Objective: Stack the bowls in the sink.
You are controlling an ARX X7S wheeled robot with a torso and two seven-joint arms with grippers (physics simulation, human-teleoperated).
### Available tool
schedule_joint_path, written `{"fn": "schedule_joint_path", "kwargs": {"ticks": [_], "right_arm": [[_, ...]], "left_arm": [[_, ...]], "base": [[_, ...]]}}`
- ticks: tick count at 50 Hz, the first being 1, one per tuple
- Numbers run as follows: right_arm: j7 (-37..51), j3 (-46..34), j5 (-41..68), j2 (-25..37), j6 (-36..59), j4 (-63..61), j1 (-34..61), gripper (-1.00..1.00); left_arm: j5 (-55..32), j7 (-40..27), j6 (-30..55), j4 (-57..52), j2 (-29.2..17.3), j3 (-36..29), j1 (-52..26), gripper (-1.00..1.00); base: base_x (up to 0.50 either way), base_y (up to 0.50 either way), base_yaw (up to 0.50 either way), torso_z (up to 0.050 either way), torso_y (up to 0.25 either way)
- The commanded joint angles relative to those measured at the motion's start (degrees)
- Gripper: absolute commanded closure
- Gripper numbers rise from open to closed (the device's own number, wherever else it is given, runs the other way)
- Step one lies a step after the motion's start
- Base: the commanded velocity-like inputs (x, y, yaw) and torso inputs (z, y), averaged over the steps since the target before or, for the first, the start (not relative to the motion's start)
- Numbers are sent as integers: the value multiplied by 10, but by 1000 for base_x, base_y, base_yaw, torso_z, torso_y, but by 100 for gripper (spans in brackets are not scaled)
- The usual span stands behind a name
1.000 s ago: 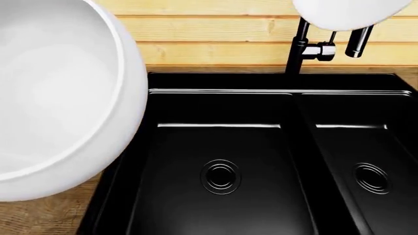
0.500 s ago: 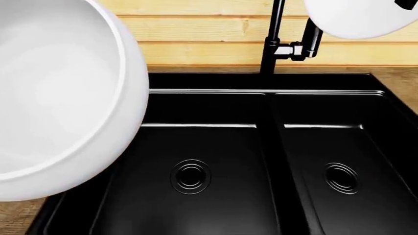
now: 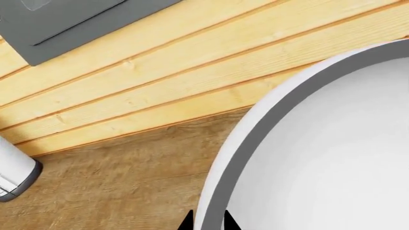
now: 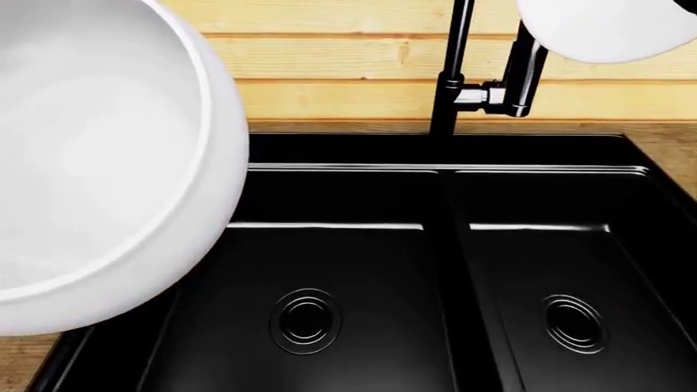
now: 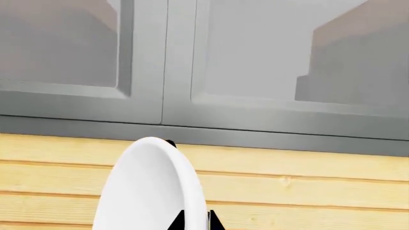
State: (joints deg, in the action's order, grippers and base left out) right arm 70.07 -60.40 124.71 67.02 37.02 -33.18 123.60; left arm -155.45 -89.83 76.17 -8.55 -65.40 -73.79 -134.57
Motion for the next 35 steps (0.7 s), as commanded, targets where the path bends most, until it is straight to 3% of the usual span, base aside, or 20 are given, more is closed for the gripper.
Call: {"fn": "schedule_joint_path", "kwargs": {"ticks": [1,35], "right_arm": [[-2,15,1,3,12,2,12,100],[-55,58,18,47,25,-26,6,100]], "left_arm": [[2,-2,-3,0,1,1,-4,100],[-12,-1,-52,-27,35,-19,-4,100]], "base": [[0,0,0,0,10],[0,0,0,0,0]]}}
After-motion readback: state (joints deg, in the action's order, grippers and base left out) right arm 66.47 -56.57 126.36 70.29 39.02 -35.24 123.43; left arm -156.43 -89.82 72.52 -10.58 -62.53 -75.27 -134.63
